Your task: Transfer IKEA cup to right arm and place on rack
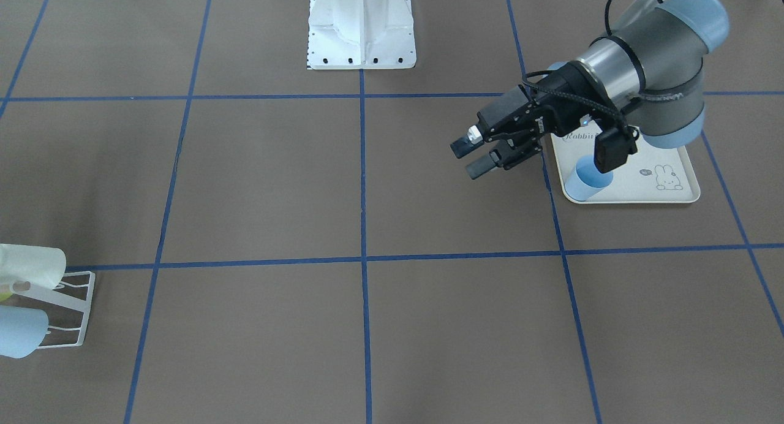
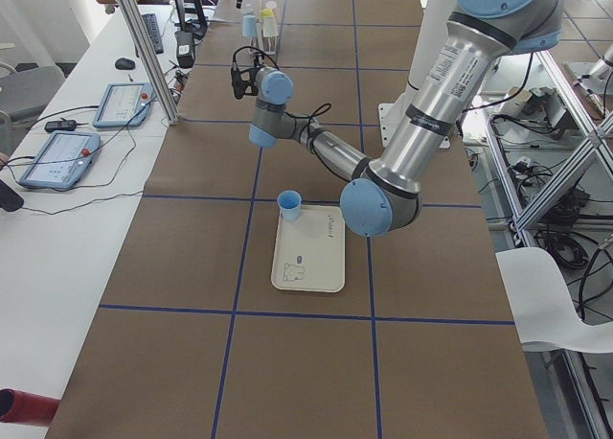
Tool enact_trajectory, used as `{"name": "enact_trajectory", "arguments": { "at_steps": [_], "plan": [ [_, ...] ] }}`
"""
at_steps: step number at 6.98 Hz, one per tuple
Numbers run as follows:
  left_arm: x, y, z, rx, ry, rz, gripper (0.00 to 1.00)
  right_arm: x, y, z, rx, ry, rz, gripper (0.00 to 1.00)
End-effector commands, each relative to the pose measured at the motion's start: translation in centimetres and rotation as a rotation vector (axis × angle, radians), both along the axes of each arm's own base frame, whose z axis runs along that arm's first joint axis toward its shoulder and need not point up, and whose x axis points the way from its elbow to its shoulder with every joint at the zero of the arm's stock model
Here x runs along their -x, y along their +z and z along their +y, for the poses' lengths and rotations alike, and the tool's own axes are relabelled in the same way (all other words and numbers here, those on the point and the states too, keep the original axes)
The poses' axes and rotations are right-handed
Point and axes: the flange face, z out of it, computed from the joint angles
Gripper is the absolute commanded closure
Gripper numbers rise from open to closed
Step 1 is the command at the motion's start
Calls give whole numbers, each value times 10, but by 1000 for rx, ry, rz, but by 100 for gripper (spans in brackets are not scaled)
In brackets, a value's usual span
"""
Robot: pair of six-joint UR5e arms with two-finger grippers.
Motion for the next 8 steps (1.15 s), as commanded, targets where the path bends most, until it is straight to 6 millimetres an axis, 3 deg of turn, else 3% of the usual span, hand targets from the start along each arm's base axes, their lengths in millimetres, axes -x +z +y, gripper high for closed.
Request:
{"name": "enact_trajectory", "arguments": {
  "at_steps": [1,3,4,5,6,7,8],
  "plan": [
    [54,121,1,-146,-83,-311,21,-6,-17,32,15,35,-69,0],
    [84,169,-18,-144,-107,-556,23,-8,-16,46,10,24,-83,0],
    [94,204,-24,-160,-63,-727,24,-8,-16,47,11,17,-89,0],
    [92,216,-29,-84,-7,-853,24,-7,-19,49,8,10,-99,0],
    [93,227,-24,-10,66,-955,24,-7,-19,57,13,-5,-117,0],
    [103,239,10,-2,94,-964,23,-9,-20,68,9,-15,-130,0],
    [104,245,24,10,120,-953,21,-10,-15,73,14,-16,-131,0]
  ]
}}
